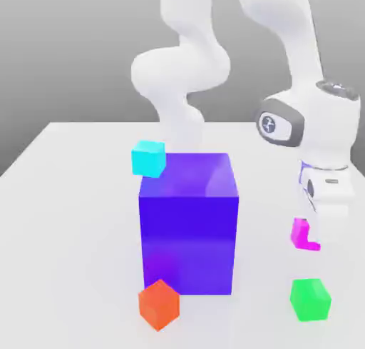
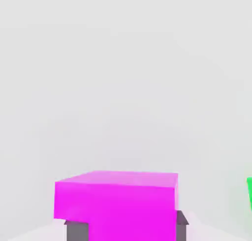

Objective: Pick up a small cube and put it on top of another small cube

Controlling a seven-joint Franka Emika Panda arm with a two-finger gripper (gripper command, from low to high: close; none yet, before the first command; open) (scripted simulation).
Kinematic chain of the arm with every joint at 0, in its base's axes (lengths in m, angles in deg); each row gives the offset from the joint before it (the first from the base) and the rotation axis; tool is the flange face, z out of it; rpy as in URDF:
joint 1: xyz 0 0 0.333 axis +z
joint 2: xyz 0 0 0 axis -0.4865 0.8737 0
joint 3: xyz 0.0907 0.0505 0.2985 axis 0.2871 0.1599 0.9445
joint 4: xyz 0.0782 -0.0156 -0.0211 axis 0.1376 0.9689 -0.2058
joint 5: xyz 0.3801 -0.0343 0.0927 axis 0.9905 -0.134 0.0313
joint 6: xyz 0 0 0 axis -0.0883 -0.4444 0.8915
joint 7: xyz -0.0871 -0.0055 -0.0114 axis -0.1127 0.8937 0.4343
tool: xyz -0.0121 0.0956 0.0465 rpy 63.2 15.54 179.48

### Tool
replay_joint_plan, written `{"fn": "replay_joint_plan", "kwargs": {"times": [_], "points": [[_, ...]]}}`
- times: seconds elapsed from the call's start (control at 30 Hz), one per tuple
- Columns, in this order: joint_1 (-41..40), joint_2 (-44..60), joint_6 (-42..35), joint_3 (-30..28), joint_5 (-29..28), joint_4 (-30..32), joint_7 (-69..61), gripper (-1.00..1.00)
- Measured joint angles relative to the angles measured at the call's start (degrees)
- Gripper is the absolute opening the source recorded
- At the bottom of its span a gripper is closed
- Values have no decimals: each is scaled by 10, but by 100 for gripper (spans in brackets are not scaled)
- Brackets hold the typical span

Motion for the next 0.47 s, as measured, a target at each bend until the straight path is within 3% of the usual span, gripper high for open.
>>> {"fn": "replay_joint_plan", "kwargs": {"times": [0.13, 0.3, 0.33, 0.47], "points": [[-34, 9, -72, -28, 9, -81, 48, -100], [-35, 94, -12, -39, 0, -107, 68, -100], [-34, 107, 0, -40, -2, -108, 69, 100], [-34, 107, 0, -40, -2, -108, 69, 100]]}}
